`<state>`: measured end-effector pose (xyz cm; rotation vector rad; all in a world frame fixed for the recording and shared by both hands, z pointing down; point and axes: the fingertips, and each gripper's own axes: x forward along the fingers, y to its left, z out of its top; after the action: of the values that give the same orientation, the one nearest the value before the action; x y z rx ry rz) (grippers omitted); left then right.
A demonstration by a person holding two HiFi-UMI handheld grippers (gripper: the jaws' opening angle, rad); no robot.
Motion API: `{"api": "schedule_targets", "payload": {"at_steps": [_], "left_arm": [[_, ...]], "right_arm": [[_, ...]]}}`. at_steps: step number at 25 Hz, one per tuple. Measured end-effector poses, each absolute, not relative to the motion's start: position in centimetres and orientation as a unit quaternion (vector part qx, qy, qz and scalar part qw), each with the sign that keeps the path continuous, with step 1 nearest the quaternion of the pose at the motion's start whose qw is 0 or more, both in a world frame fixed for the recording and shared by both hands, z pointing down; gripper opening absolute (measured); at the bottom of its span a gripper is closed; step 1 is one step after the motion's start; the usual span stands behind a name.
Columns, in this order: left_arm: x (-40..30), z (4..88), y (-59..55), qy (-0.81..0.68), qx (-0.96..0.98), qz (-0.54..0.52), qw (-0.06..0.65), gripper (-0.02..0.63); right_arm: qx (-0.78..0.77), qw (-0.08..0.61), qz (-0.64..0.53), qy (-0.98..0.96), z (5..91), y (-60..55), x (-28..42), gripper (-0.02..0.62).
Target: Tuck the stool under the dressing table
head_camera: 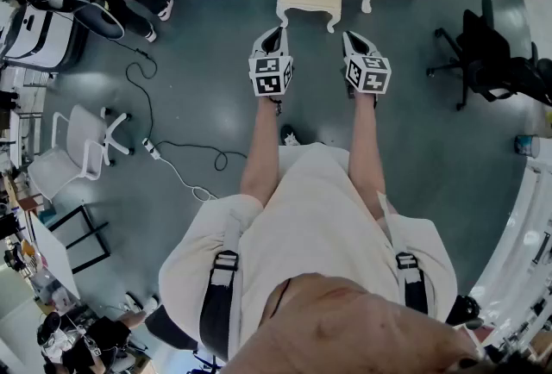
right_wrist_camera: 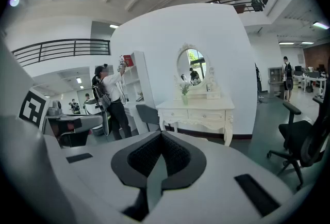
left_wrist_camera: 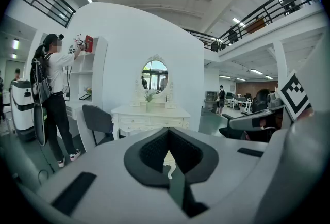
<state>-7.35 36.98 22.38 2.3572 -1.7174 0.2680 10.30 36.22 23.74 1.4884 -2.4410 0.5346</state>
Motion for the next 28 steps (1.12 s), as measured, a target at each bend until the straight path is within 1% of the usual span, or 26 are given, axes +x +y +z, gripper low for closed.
{"api": "schedule_targets", "payload": {"at_steps": [8, 14, 21, 28], "left_arm": [[-10.1, 23.0, 35.6, -0.586, 0.798, 0.091, 0.101, 0.015], [-12.1, 24.5, 35.5, -0.586, 0.795, 0.116, 0.103, 0.015], [-13.6, 26.3, 35.4, -0.567, 0.808, 0.104, 0.119, 0.015], [-15.7, 26.8, 33.2, -0.580, 0.798, 0.094, 0.133, 0.015]], "right_arm": [[0.512, 0.116, 0.186, -0.830, 24.5, 35.1, 8.0, 0.043], [0.526, 0.111, 0.184, -0.823, 25.1, 34.9, 6.6, 0.044], [0.566, 0.120, 0.162, -0.800, 26.4, 34.6, 5.9, 0.044], [0.571, 0.091, 0.188, -0.794, 26.4, 32.2, 4.9, 0.044]]}}
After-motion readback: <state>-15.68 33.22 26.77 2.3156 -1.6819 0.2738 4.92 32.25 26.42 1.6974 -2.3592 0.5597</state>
